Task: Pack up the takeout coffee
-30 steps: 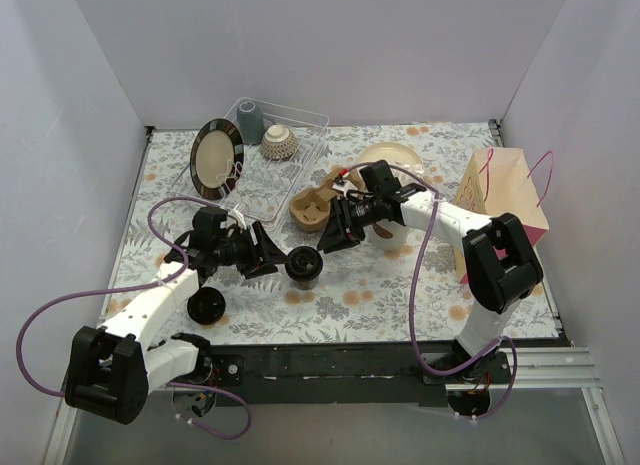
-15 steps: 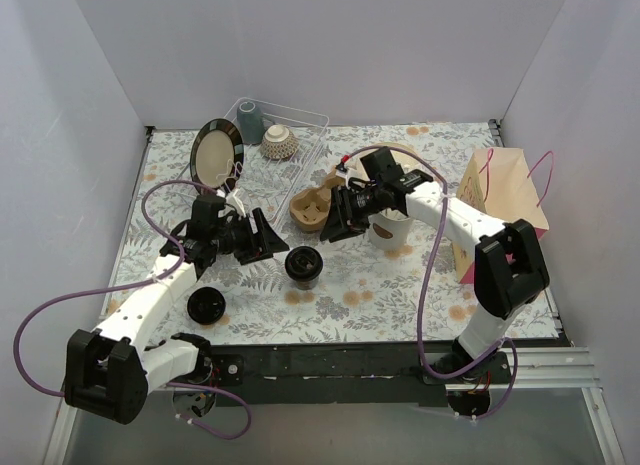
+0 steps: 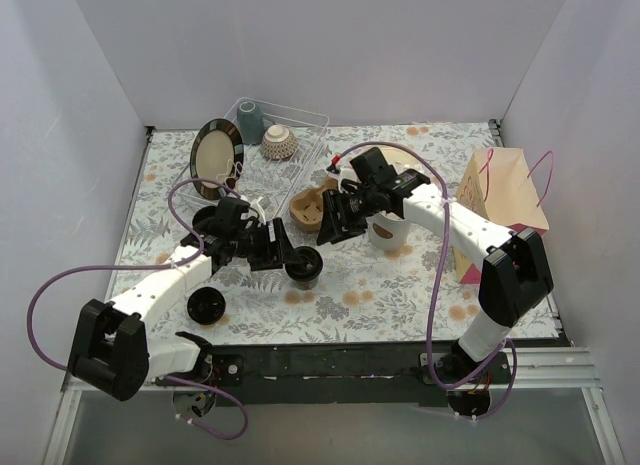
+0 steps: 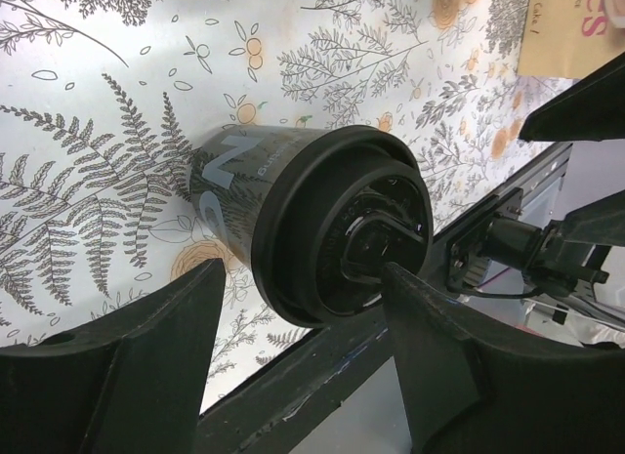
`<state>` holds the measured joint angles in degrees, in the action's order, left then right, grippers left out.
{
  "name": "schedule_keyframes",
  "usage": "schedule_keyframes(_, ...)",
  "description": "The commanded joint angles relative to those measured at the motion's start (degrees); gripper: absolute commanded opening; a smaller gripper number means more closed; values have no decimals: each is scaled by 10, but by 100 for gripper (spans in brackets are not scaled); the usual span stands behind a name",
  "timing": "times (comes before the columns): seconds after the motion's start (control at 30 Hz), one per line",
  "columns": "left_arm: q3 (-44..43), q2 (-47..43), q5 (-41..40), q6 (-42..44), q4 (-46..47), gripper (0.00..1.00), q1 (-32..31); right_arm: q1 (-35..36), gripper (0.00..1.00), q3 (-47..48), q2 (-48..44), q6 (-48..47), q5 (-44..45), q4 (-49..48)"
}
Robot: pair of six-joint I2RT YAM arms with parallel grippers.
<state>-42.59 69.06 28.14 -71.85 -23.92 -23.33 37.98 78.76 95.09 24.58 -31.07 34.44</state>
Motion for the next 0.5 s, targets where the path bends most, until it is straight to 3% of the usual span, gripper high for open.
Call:
schedule_keyframes(0.0, -6, 12, -23, 14, 16, 64, -12, 4, 58, 37, 6, -16, 21, 12)
schedule_keyframes(0.47, -1, 27, -34, 21, 6, 56, -18, 22, 59, 4, 17, 0, 14, -18)
